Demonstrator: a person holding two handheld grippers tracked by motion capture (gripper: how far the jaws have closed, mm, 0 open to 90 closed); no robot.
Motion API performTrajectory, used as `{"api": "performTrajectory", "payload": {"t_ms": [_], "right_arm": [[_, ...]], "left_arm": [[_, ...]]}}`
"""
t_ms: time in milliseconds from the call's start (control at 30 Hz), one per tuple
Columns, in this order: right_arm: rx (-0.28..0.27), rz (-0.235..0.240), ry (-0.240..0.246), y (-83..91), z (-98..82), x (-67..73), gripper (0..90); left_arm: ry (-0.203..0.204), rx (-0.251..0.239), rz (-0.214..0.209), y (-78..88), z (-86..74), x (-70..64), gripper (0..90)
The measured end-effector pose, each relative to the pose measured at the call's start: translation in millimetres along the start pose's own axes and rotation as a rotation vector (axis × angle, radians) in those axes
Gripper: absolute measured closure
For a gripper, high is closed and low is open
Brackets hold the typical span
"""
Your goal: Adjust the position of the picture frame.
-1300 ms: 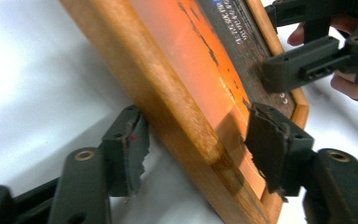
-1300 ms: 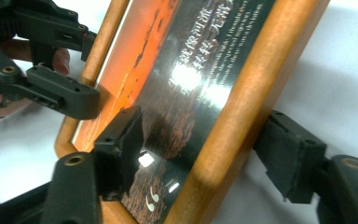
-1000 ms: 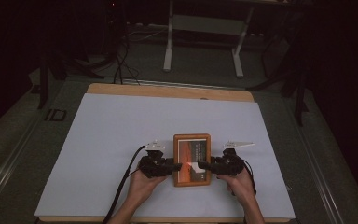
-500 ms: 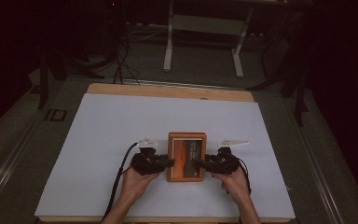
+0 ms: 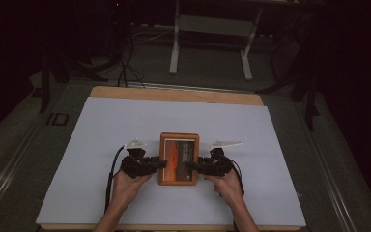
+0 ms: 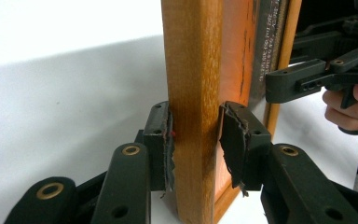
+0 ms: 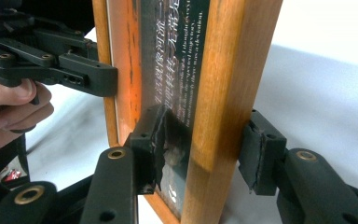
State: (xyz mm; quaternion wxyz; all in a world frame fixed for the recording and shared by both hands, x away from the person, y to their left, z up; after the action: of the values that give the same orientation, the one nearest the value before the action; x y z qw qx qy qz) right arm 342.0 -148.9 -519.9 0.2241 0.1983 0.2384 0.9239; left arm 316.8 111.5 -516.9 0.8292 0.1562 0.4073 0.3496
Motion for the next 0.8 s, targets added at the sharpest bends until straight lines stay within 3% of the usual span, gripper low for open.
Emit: {"api": "performTrajectory", "payload": {"t_ms": [333, 467, 600, 800], "right_arm": [[0.017, -0.003, -0.058, -7.1, -0.8, -8.9, 53.9], [0.031, -0.026, -0.099, -13.8, -0.7, -14.8, 51.4], [0.055, -0.052, -0.105, -16.4, 1.1, -17.6, 51.1], [0.084, -0.079, -0.136, -20.9, 0.9, -21.7, 49.7]], "left_arm": [[0.06, -0.002, 0.023, -8.4, 3.8, 6.6, 62.5], [0.097, 0.01, 0.037, -13.8, 5.1, 11.3, 60.4], [0.132, 0.031, 0.048, -18.3, 5.4, 16.8, 58.3], [0.179, 0.062, 0.009, -24.1, 8.6, 26.7, 57.4]]}}
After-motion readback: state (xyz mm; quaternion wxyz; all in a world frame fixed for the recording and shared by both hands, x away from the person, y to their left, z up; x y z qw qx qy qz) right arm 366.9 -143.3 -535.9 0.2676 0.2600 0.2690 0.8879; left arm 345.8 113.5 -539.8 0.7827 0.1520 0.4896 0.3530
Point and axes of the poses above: each handheld gripper's, and its own axes: y roughly backward along the jaws, z roughly out of its top, x roughly to its left, the point moved 2 cm from there along -y, roughly forward along the jaws, and after that the axes turned 13 degrees about y, right-handed, at the moved point
